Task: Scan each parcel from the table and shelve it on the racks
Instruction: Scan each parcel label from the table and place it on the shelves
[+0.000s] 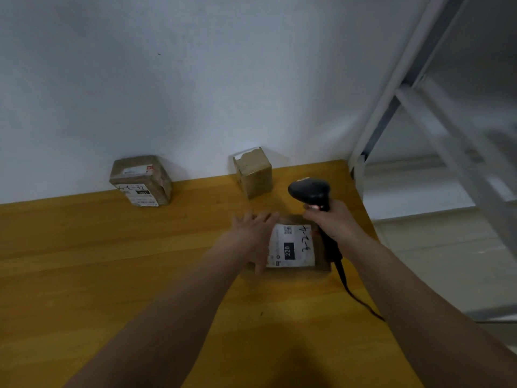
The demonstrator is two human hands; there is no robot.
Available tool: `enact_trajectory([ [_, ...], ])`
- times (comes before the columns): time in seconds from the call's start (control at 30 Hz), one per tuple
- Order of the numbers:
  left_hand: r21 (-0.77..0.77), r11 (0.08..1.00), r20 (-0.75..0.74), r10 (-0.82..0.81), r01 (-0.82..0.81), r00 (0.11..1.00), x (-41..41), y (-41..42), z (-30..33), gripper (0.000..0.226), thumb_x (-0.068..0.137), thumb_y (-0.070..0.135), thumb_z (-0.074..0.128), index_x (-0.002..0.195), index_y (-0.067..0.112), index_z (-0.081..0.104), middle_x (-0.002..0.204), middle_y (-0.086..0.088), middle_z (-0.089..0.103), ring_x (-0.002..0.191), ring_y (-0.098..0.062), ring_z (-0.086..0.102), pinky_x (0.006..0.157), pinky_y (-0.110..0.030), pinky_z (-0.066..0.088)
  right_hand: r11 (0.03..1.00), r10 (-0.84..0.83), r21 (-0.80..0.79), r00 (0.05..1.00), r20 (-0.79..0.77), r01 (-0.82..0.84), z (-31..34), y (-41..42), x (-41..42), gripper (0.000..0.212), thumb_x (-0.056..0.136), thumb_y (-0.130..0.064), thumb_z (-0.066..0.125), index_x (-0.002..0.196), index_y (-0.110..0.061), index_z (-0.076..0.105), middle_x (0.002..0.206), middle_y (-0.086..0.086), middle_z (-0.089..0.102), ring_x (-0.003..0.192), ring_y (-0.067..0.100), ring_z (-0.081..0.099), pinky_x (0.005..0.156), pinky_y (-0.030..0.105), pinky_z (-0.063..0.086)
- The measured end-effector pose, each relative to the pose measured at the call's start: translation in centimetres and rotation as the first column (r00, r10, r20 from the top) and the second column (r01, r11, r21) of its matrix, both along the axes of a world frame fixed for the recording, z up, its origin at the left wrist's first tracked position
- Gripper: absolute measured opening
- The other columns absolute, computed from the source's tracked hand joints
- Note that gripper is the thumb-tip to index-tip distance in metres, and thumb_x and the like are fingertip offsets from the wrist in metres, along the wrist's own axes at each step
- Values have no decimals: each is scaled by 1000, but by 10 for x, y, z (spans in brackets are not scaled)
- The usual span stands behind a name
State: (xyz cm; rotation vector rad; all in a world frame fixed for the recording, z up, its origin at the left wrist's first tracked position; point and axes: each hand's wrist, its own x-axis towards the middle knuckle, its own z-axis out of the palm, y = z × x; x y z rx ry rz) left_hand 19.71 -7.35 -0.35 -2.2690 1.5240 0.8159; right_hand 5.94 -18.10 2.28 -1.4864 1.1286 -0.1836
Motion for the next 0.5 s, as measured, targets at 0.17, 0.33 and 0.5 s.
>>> enact_trajectory([
  [0.17,-280,922,5,279,-267,960,-14,19,-1,123,74,28,80,152,30,-14,160,-7,-21,146,-37,-18,117,-63,3,998,29,54,996,-79,-24,-5,-4,4,15,88,-15,64,102,-11,64,85,9,62,74,19,58,63,27,44],
  [0.33,202,32,-730,671,-979,-129,-43,55,-9,79,83,36,74,145,10,32,146,-15,39,118,-28,45,92,-41,43,994,58,97,991,-121,-47,-5,-1,8,18,86,-13,63,104,-9,64,90,12,63,84,23,60,68,30,46],
  [0.5,296,138,-827,533,-945,-181,-47,49,-18,33,88,25,69,114,24,51,121,-3,62,95,-15,60,77,-33,52,989,49,141,994,-100,-34,-3,12,6,14,87,-9,63,101,-6,63,83,9,61,77,21,60,58,25,46],
])
